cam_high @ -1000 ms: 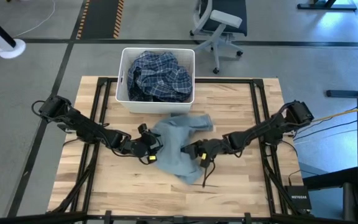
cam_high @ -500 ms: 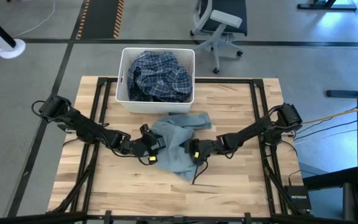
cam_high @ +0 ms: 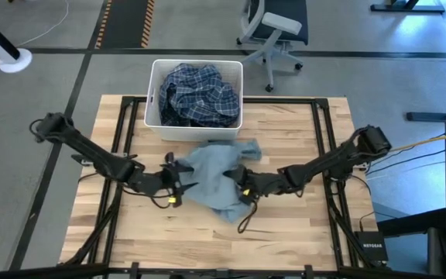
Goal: Sort clothes
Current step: Put the blue pants into the white bin
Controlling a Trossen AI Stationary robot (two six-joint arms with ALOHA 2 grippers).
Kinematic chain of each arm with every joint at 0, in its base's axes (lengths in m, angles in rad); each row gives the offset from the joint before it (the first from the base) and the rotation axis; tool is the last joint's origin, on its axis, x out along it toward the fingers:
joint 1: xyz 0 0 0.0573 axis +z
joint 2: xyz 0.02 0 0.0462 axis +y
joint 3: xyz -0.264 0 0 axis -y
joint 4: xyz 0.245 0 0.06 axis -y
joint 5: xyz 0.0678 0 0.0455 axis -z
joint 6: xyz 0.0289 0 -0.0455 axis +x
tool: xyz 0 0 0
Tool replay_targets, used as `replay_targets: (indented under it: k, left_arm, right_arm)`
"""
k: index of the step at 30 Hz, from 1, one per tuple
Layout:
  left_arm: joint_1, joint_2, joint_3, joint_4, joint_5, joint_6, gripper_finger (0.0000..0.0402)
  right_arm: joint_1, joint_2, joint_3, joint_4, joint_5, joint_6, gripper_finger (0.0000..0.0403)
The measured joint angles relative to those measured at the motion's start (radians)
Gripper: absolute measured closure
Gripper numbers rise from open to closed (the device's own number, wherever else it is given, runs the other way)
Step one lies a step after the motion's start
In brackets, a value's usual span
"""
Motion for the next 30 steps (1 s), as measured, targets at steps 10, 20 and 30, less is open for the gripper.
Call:
replay_targets:
  k: [10,20,30]
  left_arm:
    - [-0.068,-0.216,0.0,-0.122,-0.094,0.031,0.0176]
    - [-0.075,-0.298,0.0,-0.123,-0.108,0.098,0.0176]
    - [-0.075,-0.298,0.0,-0.147,-0.133,0.086,0.0176]
  right_arm:
    - [0.051,-0.22,0.058,-0.191,0.089,0.143,0.0366]
    - [0.051,-0.325,0.169,-0.259,0.209,0.126,0.0366]
    - [0.019,-0.326,0.437,-0.291,0.251,-0.037,0.0366]
